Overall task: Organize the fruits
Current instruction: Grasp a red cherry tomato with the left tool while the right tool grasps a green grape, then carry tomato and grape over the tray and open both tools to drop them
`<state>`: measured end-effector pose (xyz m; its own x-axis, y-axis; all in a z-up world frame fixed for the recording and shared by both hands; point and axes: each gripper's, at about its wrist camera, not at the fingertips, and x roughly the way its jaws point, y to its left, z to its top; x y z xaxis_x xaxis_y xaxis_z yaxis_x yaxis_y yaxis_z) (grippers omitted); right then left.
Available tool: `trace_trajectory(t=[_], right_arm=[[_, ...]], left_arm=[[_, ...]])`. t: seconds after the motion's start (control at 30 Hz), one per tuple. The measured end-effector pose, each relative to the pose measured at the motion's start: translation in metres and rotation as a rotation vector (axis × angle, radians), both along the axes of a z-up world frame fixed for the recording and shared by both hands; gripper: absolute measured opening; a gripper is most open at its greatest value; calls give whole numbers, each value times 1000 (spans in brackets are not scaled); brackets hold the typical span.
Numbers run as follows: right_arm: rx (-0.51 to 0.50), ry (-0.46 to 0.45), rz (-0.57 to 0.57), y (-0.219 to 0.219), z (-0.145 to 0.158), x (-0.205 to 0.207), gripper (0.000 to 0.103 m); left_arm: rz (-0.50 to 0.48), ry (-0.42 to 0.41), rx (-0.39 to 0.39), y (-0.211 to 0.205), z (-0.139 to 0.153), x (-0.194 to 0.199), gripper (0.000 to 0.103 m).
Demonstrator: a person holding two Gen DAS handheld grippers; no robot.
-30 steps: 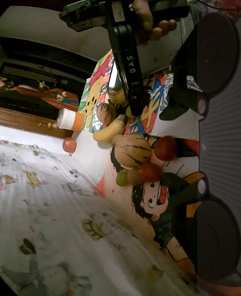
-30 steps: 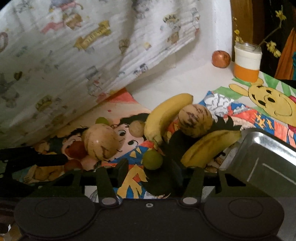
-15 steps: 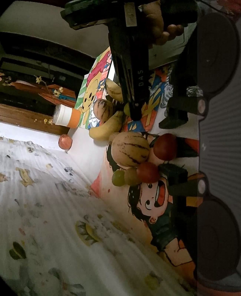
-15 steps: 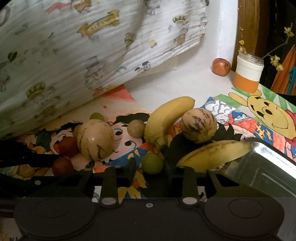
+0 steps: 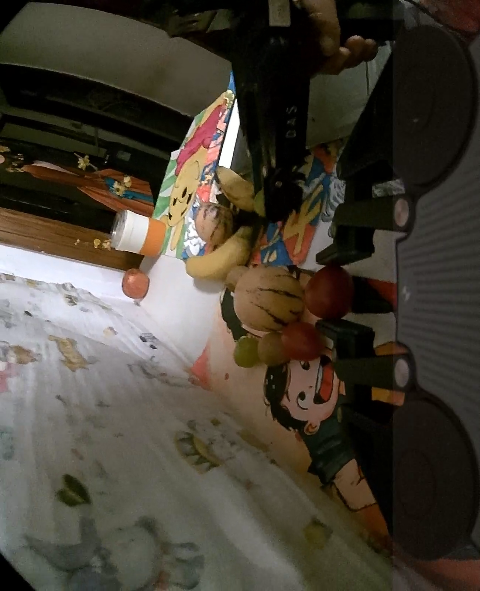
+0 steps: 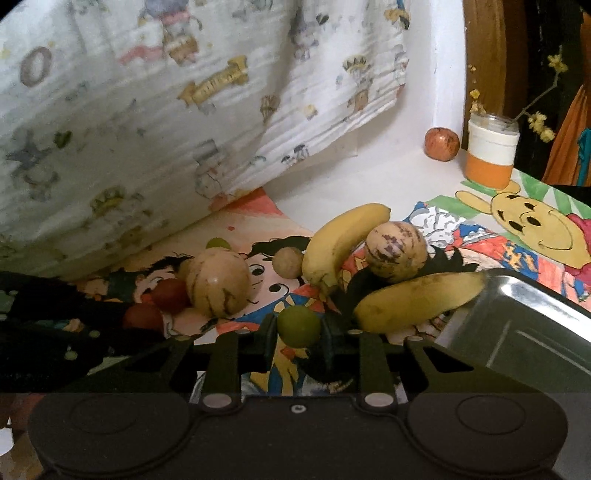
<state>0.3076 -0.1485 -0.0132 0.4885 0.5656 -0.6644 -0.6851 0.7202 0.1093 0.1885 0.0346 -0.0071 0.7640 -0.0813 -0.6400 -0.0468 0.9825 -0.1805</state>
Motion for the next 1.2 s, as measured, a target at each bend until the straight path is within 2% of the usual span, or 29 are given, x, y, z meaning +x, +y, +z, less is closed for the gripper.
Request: trace_trajectory(t=[0.13,0.47,0.73,0.97,1.2], right_arm=[[19,-17,-19,-18,11,-12,27],[81,-55,-64,-62,36,-33,27],[102,-94,-120,-108,48,-32,27],[84,-131,-195,-147,43,-19,27],[48,-141,-252,-173,23,11,27]], left_arm=[[3,-17,-3,-6,12,-8,35],[-7,-95,75,-28,61,-28,35],[-66,-133,56,-63,89,-7,35],[-190,-141,43,-103,87,32,35],[-330,-106,-18,-138,55,88,35]])
